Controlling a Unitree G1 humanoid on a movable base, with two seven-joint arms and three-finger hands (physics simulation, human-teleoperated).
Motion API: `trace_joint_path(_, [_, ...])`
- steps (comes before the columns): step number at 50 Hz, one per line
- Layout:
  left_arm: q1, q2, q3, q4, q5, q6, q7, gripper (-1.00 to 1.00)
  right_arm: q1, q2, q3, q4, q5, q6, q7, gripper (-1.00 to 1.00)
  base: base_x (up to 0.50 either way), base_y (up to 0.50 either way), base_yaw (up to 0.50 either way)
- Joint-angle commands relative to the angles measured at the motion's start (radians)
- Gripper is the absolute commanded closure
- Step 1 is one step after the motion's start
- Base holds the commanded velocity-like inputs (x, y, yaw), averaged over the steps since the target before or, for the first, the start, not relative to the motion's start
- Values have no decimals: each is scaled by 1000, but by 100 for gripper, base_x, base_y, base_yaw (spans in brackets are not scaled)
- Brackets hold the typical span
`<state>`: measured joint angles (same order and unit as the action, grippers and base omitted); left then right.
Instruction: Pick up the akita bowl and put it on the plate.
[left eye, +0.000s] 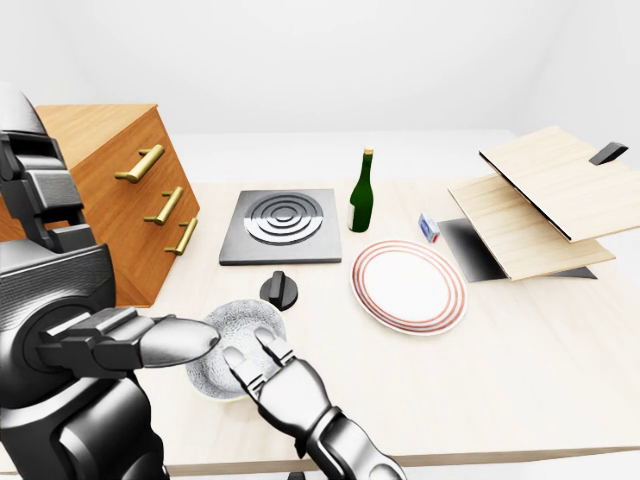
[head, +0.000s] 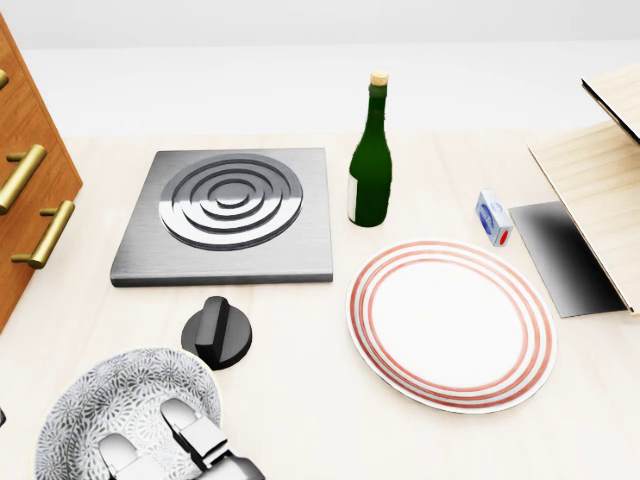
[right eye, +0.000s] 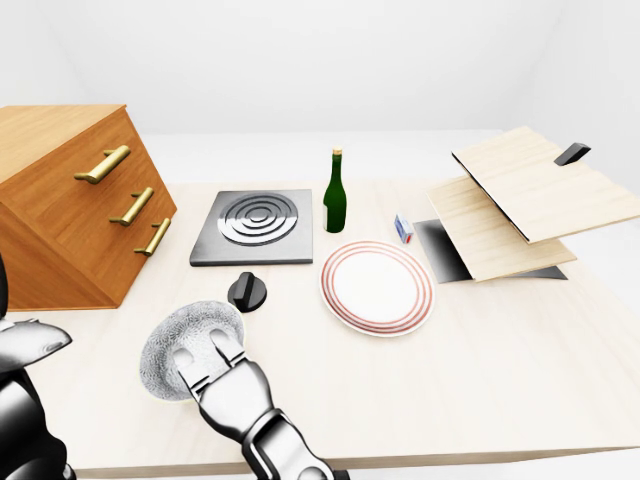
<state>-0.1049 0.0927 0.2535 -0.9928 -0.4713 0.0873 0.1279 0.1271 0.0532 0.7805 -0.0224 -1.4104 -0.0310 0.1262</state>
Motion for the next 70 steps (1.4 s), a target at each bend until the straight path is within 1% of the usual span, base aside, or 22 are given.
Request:
trace_joint_path(1, [2, 0, 0, 6, -10, 0, 9, -100, -5, 8, -31, 93, 7, -23, -48, -100, 0, 0, 0])
trace_joint_path(10, [3, 2, 1, 12, -12, 0, 10, -100, -8, 25, -38, 120, 25, -20, -17, -100, 0, 0, 0])
trace_joint_path(18, [-1, 4, 8, 2, -24, 0, 19, -100, -6, 25, -39, 149, 49, -21, -34, -100, 0, 0, 0])
trace_joint_path(22, [-4, -3, 18, 5, -45, 0, 29, -100, -10, 27, -45, 149, 55, -28, -43, -100, 0, 0, 0])
trace_joint_path(28, [0, 3, 9, 6, -53, 0, 39, -100, -13, 29, -51, 159, 65, -30, -43, -100, 0, 0, 0])
trace_joint_path(30, [-2, 4, 14, 5, -60, 0, 44, -100, -9, 31, -54, 169, 86, -34, -30, -100, 0, 0, 0])
trace_joint_path(31, [-5, 4, 16, 4, -65, 0, 48, -100, -6, 29, -48, 173, 90, -41, -24, -100, 0, 0, 0])
trace_joint_path(32, [-5, 5, 15, 6, -67, 0, 49, -100, -4, 29, -46, 178, 86, -35, -24, -100, 0, 0, 0])
trace_joint_path(38, [-11, 10, 20, 5, -80, 0, 60, -100, -6, 37, -41, 188, 95, -36, -4, -100, 0, 0, 0])
trace_joint_path(48, [-14, 16, 26, 8, -108, 0, 77, -100, -8, 42, -22, 173, 105, -20, 38, -100, 0, 0, 0])
trace_joint_path(53, [-18, 17, 37, 7, -136, 0, 95, -100, 1, 45, -19, 165, 138, -14, 57, -100, 0, 0, 0])
trace_joint_path(55, [-15, 21, 31, 13, -136, 0, 96, -100, 0, 46, -22, 177, 160, -11, 58, -100, 0, 0, 0])
trace_joint_path(56, [-16, 22, 33, 9, -143, 0, 102, -100, 5, 48, -23, 175, 176, -6, 64, -100, 0, 0, 0])
trace_joint_path(62, [-13, 25, 32, 12, -152, 0, 108, -100, -15, 50, -45, 215, 213, -15, 54, -100, 0, 0, 0])
trace_joint_path(70, [-15, 28, 32, 9, -164, 0, 119, -100, -15, 56, -42, 230, 225, -22, 50, -100, 0, 0, 0])
